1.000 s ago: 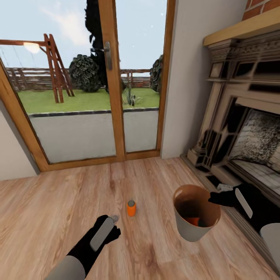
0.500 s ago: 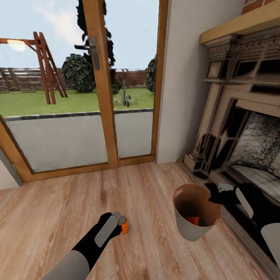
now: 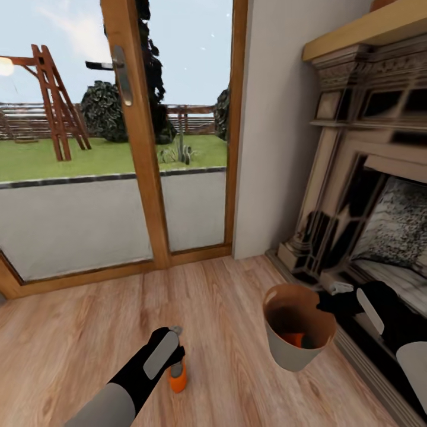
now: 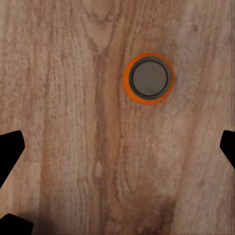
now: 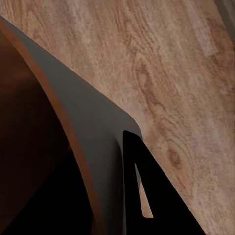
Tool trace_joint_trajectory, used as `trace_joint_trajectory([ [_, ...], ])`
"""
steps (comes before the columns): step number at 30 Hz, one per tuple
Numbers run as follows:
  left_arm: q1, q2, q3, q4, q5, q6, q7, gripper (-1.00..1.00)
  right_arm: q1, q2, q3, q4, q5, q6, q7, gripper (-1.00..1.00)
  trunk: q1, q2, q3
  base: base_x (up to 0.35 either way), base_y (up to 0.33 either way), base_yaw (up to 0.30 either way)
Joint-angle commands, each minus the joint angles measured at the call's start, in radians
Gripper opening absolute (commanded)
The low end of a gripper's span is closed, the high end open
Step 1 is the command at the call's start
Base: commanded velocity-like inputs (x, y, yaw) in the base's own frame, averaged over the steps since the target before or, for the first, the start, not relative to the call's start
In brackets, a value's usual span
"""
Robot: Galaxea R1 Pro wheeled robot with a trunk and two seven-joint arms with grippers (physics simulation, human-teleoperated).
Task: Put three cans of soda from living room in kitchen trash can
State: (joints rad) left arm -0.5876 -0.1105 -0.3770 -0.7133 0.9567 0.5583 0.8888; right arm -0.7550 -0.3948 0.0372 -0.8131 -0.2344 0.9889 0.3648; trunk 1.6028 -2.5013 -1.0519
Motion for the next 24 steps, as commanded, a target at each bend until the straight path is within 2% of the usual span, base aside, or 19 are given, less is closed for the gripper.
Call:
trace_joint_trajectory([
  [1,0.000,0.000,0.000,0.001,0.000,0.000,-0.004,1.00,0.005,0.000,0.001,-0.005,-0.025,0.004,0.005,-1.00,0.000,0.000,0.000,0.346,0.000,-0.001],
  [4,0.000,-0.001,0.000,0.006,0.000,-0.001,-0.038,1.00,0.036,0.001,0.020,-0.058,-0.026,0.006,0.004,-1.00,0.000,0.000,0.000,0.346,0.000,0.000],
  [8,0.000,-0.008,-0.010,0.021,0.001,0.000,-0.046,1.00,0.050,0.002,0.025,-0.077,-0.026,0.011,0.003,-1.00,0.000,0.000,0.000,0.278,0.000,0.000],
  [15,0.000,-0.020,-0.041,0.035,0.004,0.012,-0.029,1.00,0.052,0.001,0.026,-0.083,-0.026,0.018,0.003,-1.00,0.000,0.000,0.000,0.052,0.000,0.000],
  [19,0.000,-0.027,-0.066,0.036,0.006,0.036,-0.034,1.00,0.053,-0.002,0.026,-0.093,-0.026,0.019,0.005,-1.00,0.002,-0.001,-0.015,0.006,0.000,0.000],
  [22,0.000,-0.027,-0.073,0.046,0.004,0.056,-0.082,1.00,0.060,-0.004,0.025,-0.111,-0.027,0.019,0.005,-1.00,0.003,-0.002,-0.027,0.002,0.000,0.000],
  [23,-0.002,-0.027,-0.088,0.083,0.001,0.062,-0.131,1.00,0.068,-0.005,0.025,-0.135,-0.027,0.040,0.005,-1.00,0.003,-0.002,-0.031,0.000,0.000,0.000],
  [24,-0.005,-0.026,-0.095,0.110,0.000,0.061,-0.152,1.00,0.073,-0.005,0.024,-0.154,-0.027,0.058,0.005,-1.00,0.004,-0.002,-0.035,0.000,0.000,0.000],
])
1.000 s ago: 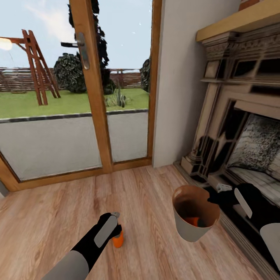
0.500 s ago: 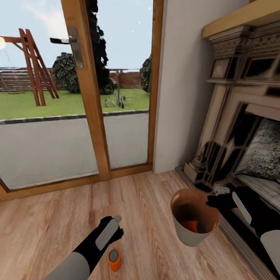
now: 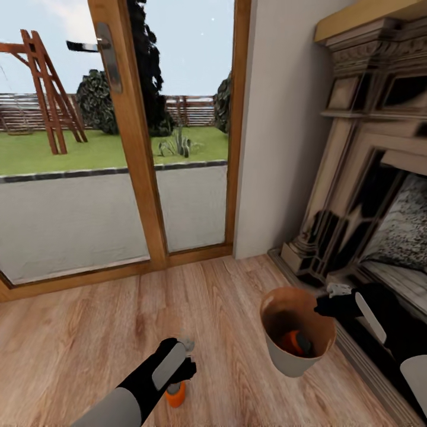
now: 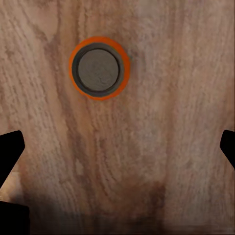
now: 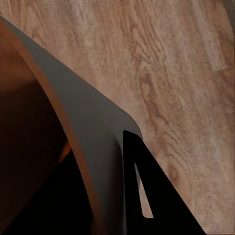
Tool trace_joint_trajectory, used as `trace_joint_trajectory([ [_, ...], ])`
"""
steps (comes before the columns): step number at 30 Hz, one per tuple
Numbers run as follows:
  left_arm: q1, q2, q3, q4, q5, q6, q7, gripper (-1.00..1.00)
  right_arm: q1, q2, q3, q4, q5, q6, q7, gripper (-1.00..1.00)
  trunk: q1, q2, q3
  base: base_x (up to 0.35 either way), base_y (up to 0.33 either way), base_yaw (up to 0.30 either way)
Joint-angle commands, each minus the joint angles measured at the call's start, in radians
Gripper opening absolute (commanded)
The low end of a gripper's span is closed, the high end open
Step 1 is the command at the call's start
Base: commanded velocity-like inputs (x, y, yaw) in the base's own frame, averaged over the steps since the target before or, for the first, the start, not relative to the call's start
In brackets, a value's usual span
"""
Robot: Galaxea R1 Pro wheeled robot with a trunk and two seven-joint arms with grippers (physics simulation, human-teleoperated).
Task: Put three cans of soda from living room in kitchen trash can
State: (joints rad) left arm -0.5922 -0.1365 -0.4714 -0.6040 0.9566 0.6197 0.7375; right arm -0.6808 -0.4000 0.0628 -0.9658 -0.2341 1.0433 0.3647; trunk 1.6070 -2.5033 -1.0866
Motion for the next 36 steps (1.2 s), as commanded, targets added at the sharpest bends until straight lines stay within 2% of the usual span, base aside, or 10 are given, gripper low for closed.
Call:
trace_joint_trajectory([
  [1,-0.006,0.001,-0.004,0.022,-0.001,-0.002,-0.015,1.00,0.005,0.000,-0.002,-0.021,-0.027,0.004,0.005,-1.00,0.000,0.000,-0.004,0.000,0.000,0.000],
  [6,-0.027,0.010,-0.010,0.060,-0.001,-0.004,-0.039,1.00,0.034,0.000,-0.004,-0.073,-0.027,0.004,0.005,-1.00,0.002,-0.002,-0.023,0.000,0.000,-0.018],
  [8,-0.034,0.011,-0.010,0.060,-0.001,-0.005,-0.041,1.00,0.036,0.000,-0.004,-0.077,-0.027,0.004,0.005,-1.00,0.003,-0.002,-0.031,0.000,0.000,-0.147],
  [13,-0.093,0.022,-0.005,0.063,0.006,-0.006,-0.044,1.00,0.038,0.000,-0.006,-0.082,-0.027,0.004,0.005,-1.00,0.006,-0.003,-0.050,0.000,0.000,-0.142],
  [20,-0.112,0.033,-0.005,0.064,0.004,0.002,-0.043,1.00,0.038,0.000,-0.007,-0.082,-0.027,0.004,0.005,-1.00,0.009,-0.005,-0.077,0.000,0.000,-0.015],
  [24,-0.131,0.089,-0.002,0.065,0.012,0.004,-0.055,1.00,0.038,0.000,-0.009,-0.082,-0.027,0.004,0.005,-1.00,0.011,-0.006,-0.093,0.000,0.000,-0.001],
  [27,-0.134,0.101,-0.002,0.065,0.011,0.005,-0.084,1.00,0.031,-0.005,-0.014,-0.085,-0.027,0.004,0.005,-1.00,0.012,-0.006,-0.104,0.000,0.000,0.000],
  [31,-0.135,0.096,-0.003,0.066,0.009,0.003,-0.094,1.00,0.034,-0.014,-0.006,-0.170,-0.027,0.004,0.005,-1.00,0.014,-0.007,-0.120,0.000,0.000,0.000],
  [36,-0.142,0.084,-0.004,0.066,0.004,0.007,-0.086,1.00,0.035,-0.014,-0.002,-0.190,-0.027,0.004,0.005,-1.00,0.016,-0.009,-0.139,0.000,0.000,0.000],
])
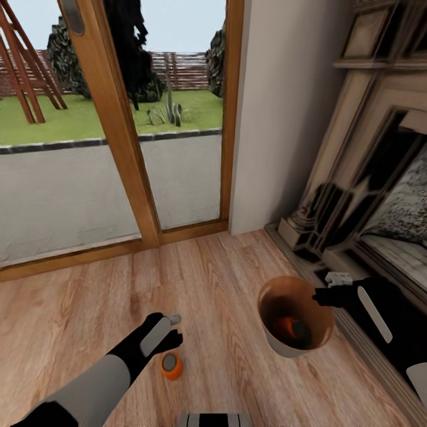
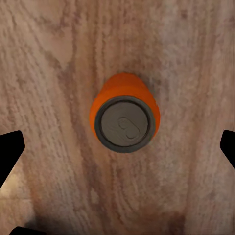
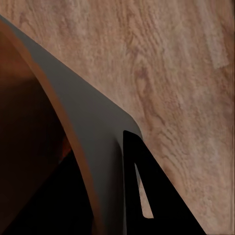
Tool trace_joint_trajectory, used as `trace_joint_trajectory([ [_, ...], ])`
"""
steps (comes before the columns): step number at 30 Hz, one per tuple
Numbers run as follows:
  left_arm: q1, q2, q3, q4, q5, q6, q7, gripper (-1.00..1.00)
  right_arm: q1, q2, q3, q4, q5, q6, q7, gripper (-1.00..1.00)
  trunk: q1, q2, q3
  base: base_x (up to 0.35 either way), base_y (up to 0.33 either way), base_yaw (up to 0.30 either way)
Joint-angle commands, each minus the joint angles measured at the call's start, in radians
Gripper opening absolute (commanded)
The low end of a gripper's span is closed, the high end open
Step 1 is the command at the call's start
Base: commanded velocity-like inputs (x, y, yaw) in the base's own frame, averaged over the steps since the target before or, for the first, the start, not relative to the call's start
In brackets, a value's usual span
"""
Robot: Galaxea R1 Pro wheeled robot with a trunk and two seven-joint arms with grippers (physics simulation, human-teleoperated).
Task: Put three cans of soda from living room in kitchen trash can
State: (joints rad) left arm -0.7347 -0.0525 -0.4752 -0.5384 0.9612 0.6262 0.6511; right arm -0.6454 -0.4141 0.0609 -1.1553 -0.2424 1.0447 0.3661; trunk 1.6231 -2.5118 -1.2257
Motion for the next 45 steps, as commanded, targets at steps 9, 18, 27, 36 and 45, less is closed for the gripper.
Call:
trace_joint_trajectory([
  [9,-0.050,-0.010,-0.001,0.016,-0.004,0.003,0.003,1.00,0.001,0.000,0.000,-0.005,-0.020,0.002,0.004,-1.00,0.004,-0.002,-0.035,0.000,0.000,0.000],
  [18,-0.057,-0.010,-0.006,0.054,-0.004,-0.009,-0.009,1.00,0.003,-0.021,-0.006,-0.040,-0.028,0.002,0.004,-1.00,0.008,-0.004,-0.070,0.000,0.000,0.000],
  [27,-0.055,-0.009,-0.008,0.073,-0.005,-0.014,-0.022,1.00,0.004,-0.050,-0.007,-0.082,-0.031,0.002,0.005,-1.00,0.012,-0.006,-0.104,0.000,0.000,0.000],
  [36,-0.087,-0.008,-0.010,0.072,-0.007,-0.016,-0.079,1.00,0.004,-0.051,-0.006,-0.086,-0.031,0.002,0.005,-1.00,0.016,-0.009,-0.139,0.000,0.000,0.000],
  [45,-0.095,-0.003,-0.011,0.072,-0.008,-0.016,-0.083,1.00,0.015,-0.051,-0.006,-0.102,-0.031,0.002,0.005,-1.00,0.020,-0.011,-0.174,0.000,0.000,0.000],
])
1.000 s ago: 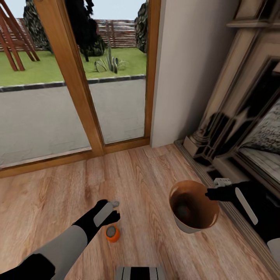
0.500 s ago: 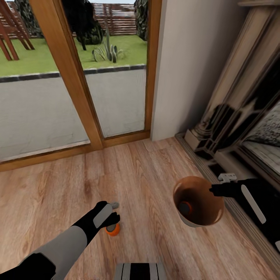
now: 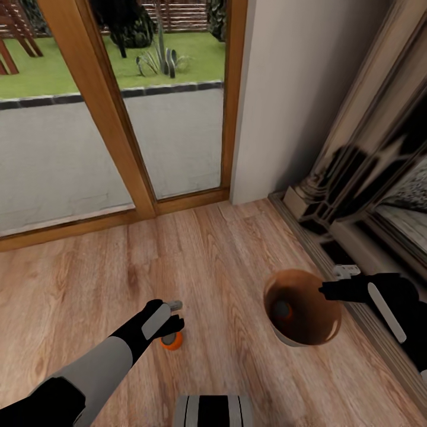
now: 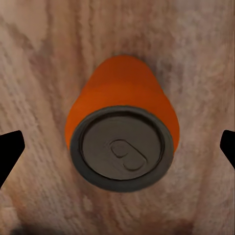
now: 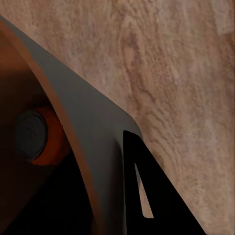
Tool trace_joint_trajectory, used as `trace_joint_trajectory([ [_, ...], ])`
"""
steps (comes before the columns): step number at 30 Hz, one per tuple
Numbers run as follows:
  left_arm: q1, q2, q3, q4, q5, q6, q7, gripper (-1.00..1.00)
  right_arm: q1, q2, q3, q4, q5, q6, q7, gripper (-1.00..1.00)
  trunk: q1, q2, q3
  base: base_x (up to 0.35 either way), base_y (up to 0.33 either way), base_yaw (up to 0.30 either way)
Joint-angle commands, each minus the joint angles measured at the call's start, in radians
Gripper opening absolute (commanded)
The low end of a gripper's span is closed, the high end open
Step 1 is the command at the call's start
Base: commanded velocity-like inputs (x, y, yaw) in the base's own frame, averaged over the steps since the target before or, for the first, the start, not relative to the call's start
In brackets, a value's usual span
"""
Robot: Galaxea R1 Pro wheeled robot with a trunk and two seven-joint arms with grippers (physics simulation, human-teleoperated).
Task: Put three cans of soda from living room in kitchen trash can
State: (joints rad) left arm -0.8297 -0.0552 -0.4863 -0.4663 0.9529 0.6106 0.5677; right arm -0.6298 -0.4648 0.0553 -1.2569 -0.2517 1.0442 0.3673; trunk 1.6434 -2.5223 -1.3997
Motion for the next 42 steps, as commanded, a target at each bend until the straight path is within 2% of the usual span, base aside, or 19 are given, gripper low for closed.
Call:
trace_joint_trajectory([
  [1,0.000,0.001,0.000,0.000,0.000,0.000,0.000,1.00,0.000,0.000,0.000,0.000,-0.021,0.003,0.004,-1.00,0.000,0.000,-0.004,0.000,0.000,0.000],
  [11,0.000,-0.002,0.000,0.000,0.000,0.000,0.000,1.00,0.001,0.000,-0.001,-0.001,-0.021,0.003,0.004,-1.00,0.005,-0.003,-0.043,0.000,0.000,0.000],
  [15,0.002,-0.003,-0.002,0.000,0.000,-0.002,0.000,1.00,0.001,0.000,-0.002,-0.002,-0.021,0.003,0.004,-1.00,0.005,-0.003,-0.043,0.000,0.000,0.000],
  [17,0.005,0.000,-0.003,0.000,-0.011,-0.004,0.000,1.00,0.001,0.000,-0.002,-0.002,-0.021,0.003,0.004,-1.00,0.005,-0.003,-0.043,0.000,0.000,0.000],
  [23,0.010,0.005,-0.003,0.000,-0.022,-0.047,-0.003,1.00,0.001,0.000,-0.003,-0.002,-0.021,0.003,0.004,-1.00,0.005,-0.003,-0.043,0.000,0.000,0.000],
  [24,0.011,0.005,-0.003,0.000,-0.023,-0.051,-0.003,-1.00,0.001,0.000,-0.003,-0.002,-0.021,0.003,0.004,-1.00,0.005,-0.003,-0.043,0.000,0.000,0.000],
  [33,0.019,0.002,-0.002,0.000,-0.022,-0.057,-0.003,-1.00,0.001,0.000,-0.003,-0.001,-0.021,0.003,0.004,-1.00,0.005,-0.003,-0.043,0.000,0.000,0.000],
  [42,0.027,0.004,-0.001,0.000,-0.022,-0.075,-0.003,-1.00,0.001,0.001,-0.001,0.000,-0.018,0.003,0.004,-1.00,0.001,-0.001,-0.008,0.000,0.000,0.000],
])
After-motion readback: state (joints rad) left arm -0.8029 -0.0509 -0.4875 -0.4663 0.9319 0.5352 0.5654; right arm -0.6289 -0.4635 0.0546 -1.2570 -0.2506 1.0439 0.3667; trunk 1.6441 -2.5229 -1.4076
